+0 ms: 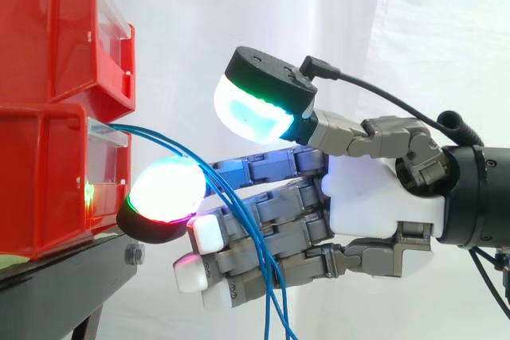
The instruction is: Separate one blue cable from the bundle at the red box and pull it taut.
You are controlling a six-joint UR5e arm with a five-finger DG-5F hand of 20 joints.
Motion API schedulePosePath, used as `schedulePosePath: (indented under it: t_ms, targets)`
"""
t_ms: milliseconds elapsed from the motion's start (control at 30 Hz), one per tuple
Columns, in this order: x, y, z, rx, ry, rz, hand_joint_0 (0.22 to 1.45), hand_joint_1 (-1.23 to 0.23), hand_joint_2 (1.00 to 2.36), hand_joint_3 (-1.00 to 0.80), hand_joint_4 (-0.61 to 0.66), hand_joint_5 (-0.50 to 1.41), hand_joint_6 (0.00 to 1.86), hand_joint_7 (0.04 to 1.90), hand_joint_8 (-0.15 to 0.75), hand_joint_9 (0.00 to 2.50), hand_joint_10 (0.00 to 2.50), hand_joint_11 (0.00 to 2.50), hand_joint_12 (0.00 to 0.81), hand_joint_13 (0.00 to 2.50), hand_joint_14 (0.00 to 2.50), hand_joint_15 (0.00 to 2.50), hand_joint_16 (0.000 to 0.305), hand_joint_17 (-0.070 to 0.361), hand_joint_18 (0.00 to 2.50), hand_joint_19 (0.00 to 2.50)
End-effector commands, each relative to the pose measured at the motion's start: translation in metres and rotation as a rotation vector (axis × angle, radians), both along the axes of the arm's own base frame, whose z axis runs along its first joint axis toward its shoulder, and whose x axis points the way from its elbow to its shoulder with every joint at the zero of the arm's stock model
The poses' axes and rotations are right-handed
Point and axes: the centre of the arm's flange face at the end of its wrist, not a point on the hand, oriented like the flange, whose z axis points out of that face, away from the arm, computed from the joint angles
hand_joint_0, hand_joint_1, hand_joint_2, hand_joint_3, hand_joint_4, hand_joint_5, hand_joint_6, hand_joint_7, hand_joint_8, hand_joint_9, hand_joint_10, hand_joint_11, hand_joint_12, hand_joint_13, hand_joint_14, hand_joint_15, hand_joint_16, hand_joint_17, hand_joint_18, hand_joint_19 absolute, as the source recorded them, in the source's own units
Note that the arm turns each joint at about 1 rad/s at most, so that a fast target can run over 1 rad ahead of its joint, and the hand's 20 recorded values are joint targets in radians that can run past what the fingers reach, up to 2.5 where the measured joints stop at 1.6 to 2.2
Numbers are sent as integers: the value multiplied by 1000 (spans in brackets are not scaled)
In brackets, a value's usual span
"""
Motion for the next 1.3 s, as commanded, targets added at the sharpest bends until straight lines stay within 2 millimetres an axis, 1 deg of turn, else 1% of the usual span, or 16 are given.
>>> schedulePosePath:
  t_ms: [0,33,67,100,133,300,533,767,933,1267]
  targets:
    - [0,-3,-1,-2,3,-4,565,-626,1006,-410,187,-178,502,968,289,803,11,859,231,682,17,552,19,43,313,595]
    - [1,-3,-8,-1,9,-3,565,-626,1006,-409,187,-178,502,967,290,804,8,859,231,681,18,560,19,43,313,597]
    - [1,-2,-11,-4,8,-2,564,-626,1006,-409,182,-179,502,966,291,806,10,858,232,683,16,553,19,43,314,594]
    - [4,1,-23,-1,14,-3,563,-627,1006,-408,180,-180,502,965,289,806,11,860,232,683,16,553,19,43,317,587]
    - [4,2,-23,1,9,0,563,-627,1006,-411,180,-181,502,969,290,808,11,865,231,690,17,563,19,42,320,586]
    - [7,0,-20,5,-18,-2,563,-626,1006,-415,187,-183,502,967,291,844,9,928,245,779,18,625,18,41,377,563]
    - [8,1,-19,5,-27,0,561,-629,1005,-420,189,-184,502,973,292,856,9,947,245,789,17,632,18,41,389,552]
    - [7,-3,-18,2,-24,-4,568,-633,1006,-417,199,-182,501,978,291,889,7,1009,254,884,19,735,17,39,473,621]
    - [7,-6,-20,1,-19,-5,568,-636,1006,-412,200,-182,502,983,288,898,7,1025,255,891,20,755,17,39,478,621]
    - [7,-6,-18,2,-21,9,572,-649,1006,-412,199,-182,502,983,287,901,6,1042,256,923,20,828,18,40,500,638]
